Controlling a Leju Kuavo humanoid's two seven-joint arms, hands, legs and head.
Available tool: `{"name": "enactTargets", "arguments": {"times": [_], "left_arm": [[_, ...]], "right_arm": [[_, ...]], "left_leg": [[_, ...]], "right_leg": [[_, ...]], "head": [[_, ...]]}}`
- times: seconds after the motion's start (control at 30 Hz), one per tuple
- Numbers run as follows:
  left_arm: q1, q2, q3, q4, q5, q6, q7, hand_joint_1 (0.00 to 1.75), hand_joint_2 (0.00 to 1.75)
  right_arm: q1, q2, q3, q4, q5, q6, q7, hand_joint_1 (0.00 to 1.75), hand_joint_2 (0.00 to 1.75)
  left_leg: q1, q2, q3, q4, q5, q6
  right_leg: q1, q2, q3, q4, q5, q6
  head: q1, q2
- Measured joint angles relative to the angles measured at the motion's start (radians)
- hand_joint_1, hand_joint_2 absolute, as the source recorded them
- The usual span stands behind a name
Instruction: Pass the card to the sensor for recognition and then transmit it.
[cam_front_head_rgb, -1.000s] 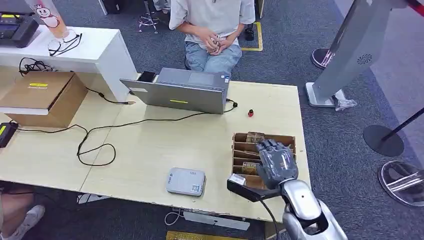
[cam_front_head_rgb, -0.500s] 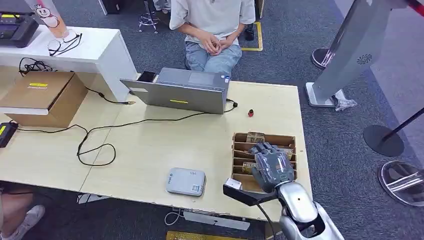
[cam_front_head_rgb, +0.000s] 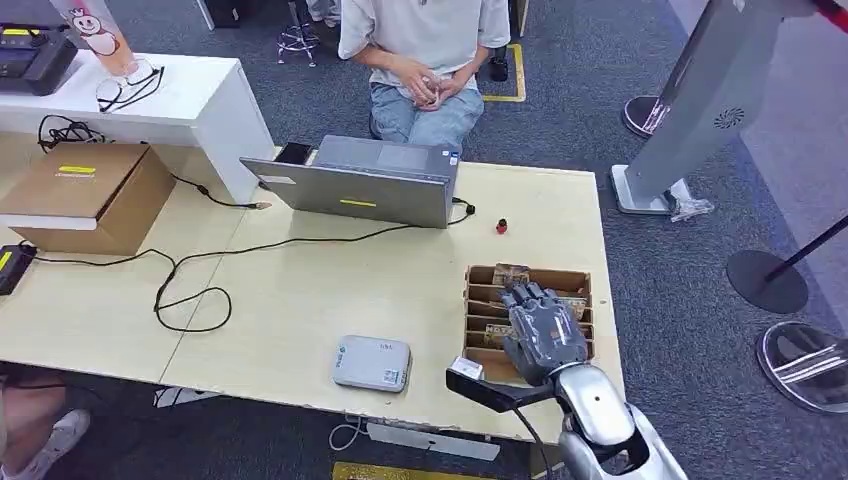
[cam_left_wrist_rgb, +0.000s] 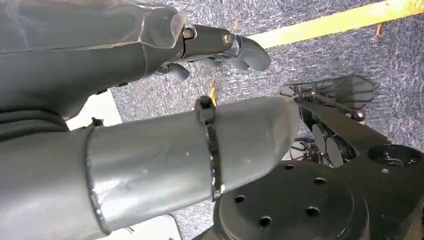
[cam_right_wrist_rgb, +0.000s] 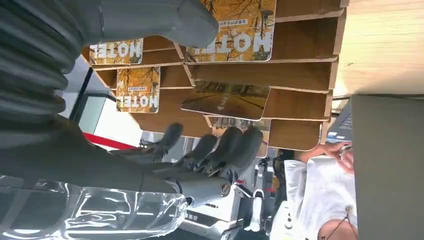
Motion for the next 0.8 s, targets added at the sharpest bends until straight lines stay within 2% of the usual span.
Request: {"name": "enactTargets", "arguments": {"times": [0.4,0.57,0.67,0.77,0.8], "left_arm": [[-0.001,0.029,-0.016,0.061,0.0,0.047,0.002,0.0,0.0],[-0.003,0.043,-0.029,0.087,0.0,0.059,0.003,0.0,0.0],[-0.003,0.048,-0.03,0.096,0.0,0.062,0.003,0.0,0.0],[-0.005,0.053,-0.031,0.105,0.0,0.066,0.005,0.0,0.0],[-0.006,0.054,-0.032,0.108,0.0,0.069,0.006,0.0,0.0]], "right_arm": [[-0.027,0.015,0.001,0.032,0.0,-0.016,0.006,0.75,1.75],[-0.034,0.024,0.0,0.043,0.001,-0.017,0.008,0.7,1.75],[-0.036,0.028,0.0,0.048,0.001,-0.017,0.011,0.73,1.75],[-0.036,0.031,-0.001,0.049,0.001,-0.017,0.012,0.91,1.75],[-0.036,0.031,-0.001,0.05,0.001,-0.017,0.013,0.91,1.75]], "left_leg": [[0.0,0.0,0.0,0.0,0.0,0.0],[0.0,0.0,0.0,0.0,0.0,0.0],[0.0,0.0,0.0,0.0,0.0,0.0],[0.0,0.0,0.0,0.0,0.0,0.0],[0.0,0.0,0.0,0.0,0.0,0.0]], "right_leg": [[0.0,0.0,0.0,0.0,0.0,0.0],[0.0,0.0,0.0,0.0,0.0,0.0],[0.0,0.0,0.0,0.0,0.0,0.0],[0.0,0.0,0.0,0.0,0.0,0.0],[0.0,0.0,0.0,0.0,0.0,0.0]], "head": [[0.0,0.0],[0.0,0.0],[0.0,0.0],[0.0,0.0],[0.0,0.0]]}}
